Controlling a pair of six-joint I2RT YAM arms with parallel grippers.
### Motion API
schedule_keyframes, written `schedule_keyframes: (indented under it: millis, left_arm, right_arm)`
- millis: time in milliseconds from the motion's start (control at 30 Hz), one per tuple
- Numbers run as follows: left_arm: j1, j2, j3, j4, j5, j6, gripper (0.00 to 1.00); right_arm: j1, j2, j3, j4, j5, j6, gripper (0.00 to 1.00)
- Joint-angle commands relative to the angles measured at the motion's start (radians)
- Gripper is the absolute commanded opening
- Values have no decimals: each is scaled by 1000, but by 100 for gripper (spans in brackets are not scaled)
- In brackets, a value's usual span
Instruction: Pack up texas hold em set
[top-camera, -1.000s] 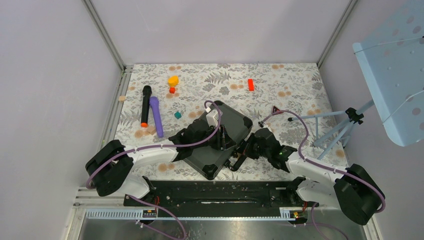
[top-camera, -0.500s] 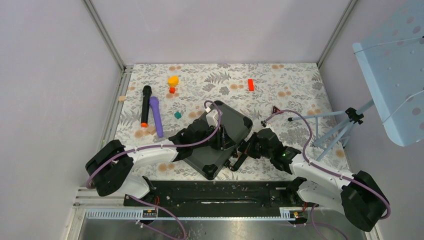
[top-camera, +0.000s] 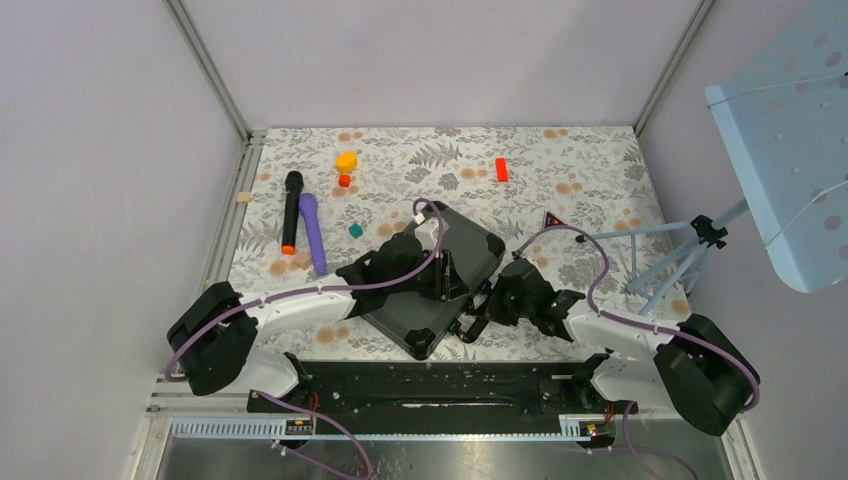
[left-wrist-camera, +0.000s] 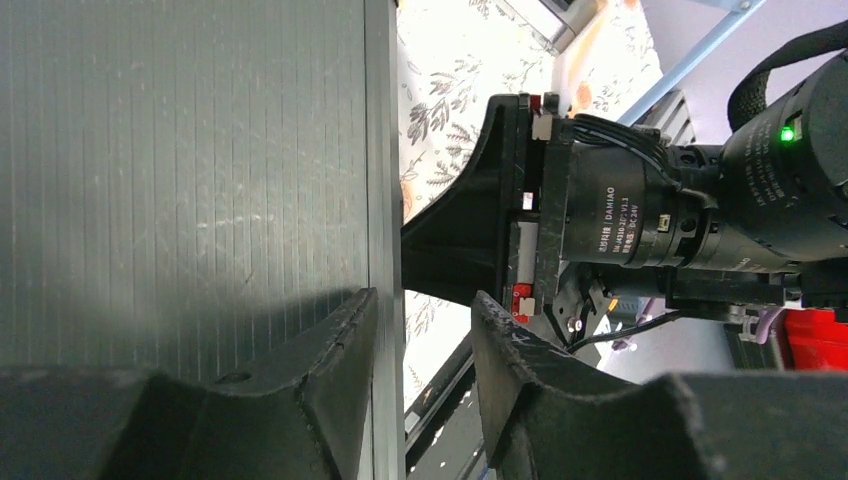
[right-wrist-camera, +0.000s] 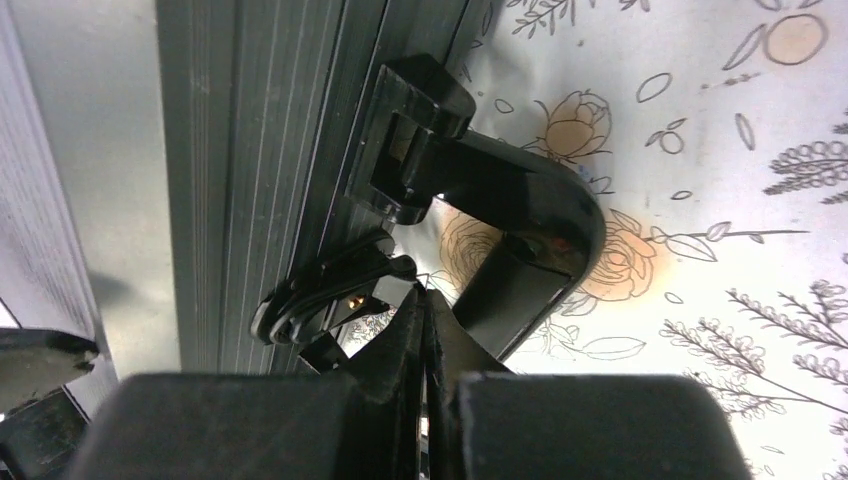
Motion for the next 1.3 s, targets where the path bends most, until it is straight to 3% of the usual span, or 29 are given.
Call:
schedule_keyframes:
  millis: [0,300,533,700,1033,1267]
  left_arm:
    - [-13,14,24,-368,-9,67,41]
    - [42,-129,195,-555,-76,171,42]
    - [397,-244,202,-607,31,230,43]
    - [538,-184,263,-643,44,280,45]
    - [595,28,299,-637,64,286,44]
    - [593,72,290,-626,106,268,43]
  right_arm:
    - [28,53,47,-4,-22,2,0]
    - [46,118,82,-27,13,-7,0]
    - [51,160,117,-86,44,-26,0]
    - [51,175,125,-100,96,-30,0]
    - [51,276,143,-46,136,-9,0]
    - [50,329,143,-44,187,31,0]
